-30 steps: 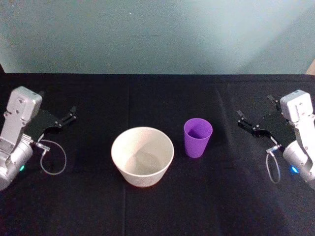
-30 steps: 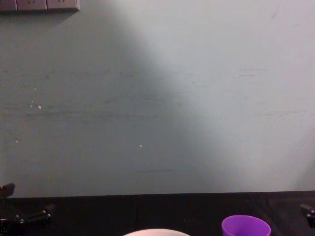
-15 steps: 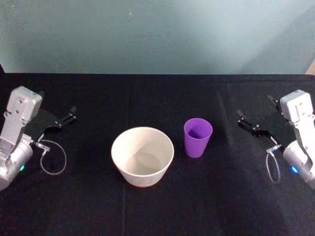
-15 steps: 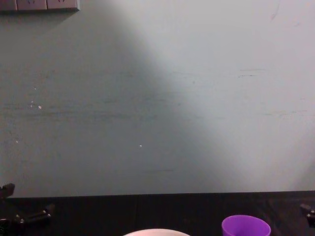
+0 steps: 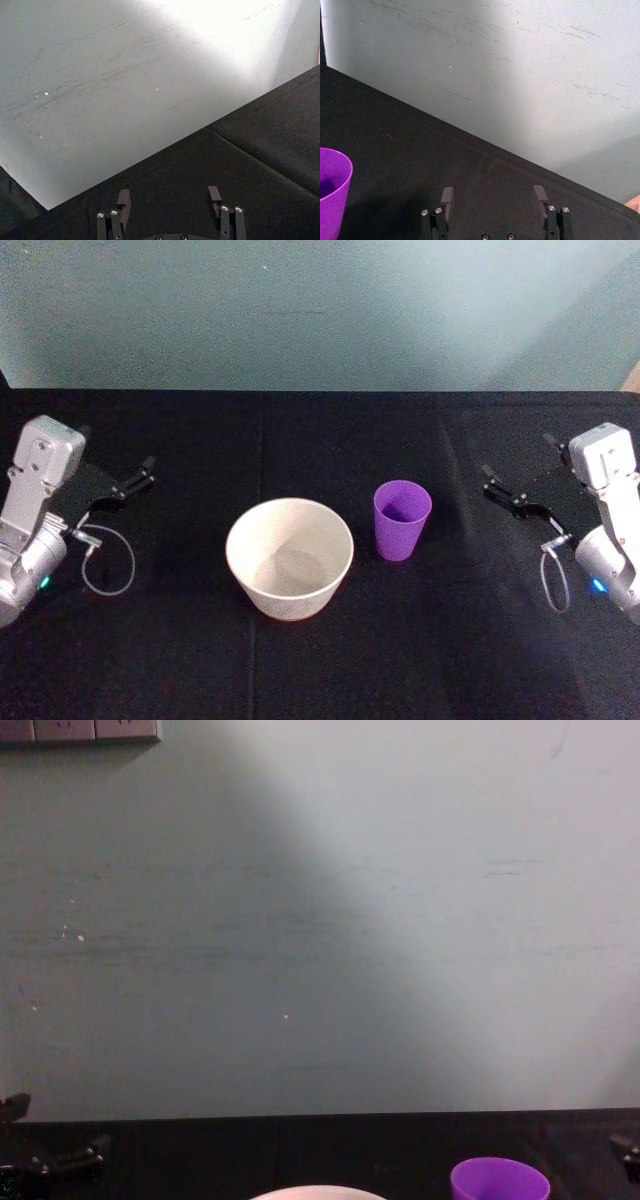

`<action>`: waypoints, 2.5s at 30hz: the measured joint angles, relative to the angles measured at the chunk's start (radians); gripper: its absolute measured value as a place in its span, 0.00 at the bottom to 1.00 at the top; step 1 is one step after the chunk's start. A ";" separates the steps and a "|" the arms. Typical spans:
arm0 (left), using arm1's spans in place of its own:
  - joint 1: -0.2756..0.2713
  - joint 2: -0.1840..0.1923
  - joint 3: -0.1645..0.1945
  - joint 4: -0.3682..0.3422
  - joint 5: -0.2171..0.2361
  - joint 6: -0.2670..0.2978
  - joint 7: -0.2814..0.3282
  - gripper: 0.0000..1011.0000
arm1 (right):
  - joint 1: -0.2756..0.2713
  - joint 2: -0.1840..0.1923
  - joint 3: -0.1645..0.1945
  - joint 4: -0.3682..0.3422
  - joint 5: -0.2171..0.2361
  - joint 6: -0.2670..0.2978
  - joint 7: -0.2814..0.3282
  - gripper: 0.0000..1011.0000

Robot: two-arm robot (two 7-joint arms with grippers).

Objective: Pick up the cup and pour the mung beans from the cup into the bowl.

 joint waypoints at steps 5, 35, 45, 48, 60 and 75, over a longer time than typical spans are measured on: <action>0.000 0.000 0.000 0.000 0.000 0.000 0.000 0.99 | 0.000 0.000 0.000 0.000 0.000 0.000 0.000 0.99; 0.000 0.000 0.000 0.000 0.000 0.000 0.000 0.99 | -0.102 0.060 0.045 -0.106 0.000 0.038 0.056 0.99; 0.000 0.000 0.000 0.000 0.000 0.000 0.000 0.99 | -0.174 0.087 0.052 -0.183 0.007 0.072 0.115 0.99; 0.000 0.000 0.000 0.000 0.000 0.000 0.000 0.99 | -0.182 0.080 0.047 -0.195 0.006 0.076 0.134 0.99; 0.000 0.000 0.000 0.000 0.000 0.000 0.000 0.99 | -0.176 0.025 0.034 -0.205 0.030 0.074 0.224 0.99; 0.000 0.000 0.000 0.000 0.000 0.000 0.000 0.99 | -0.135 -0.061 0.031 -0.133 0.062 0.069 0.315 0.99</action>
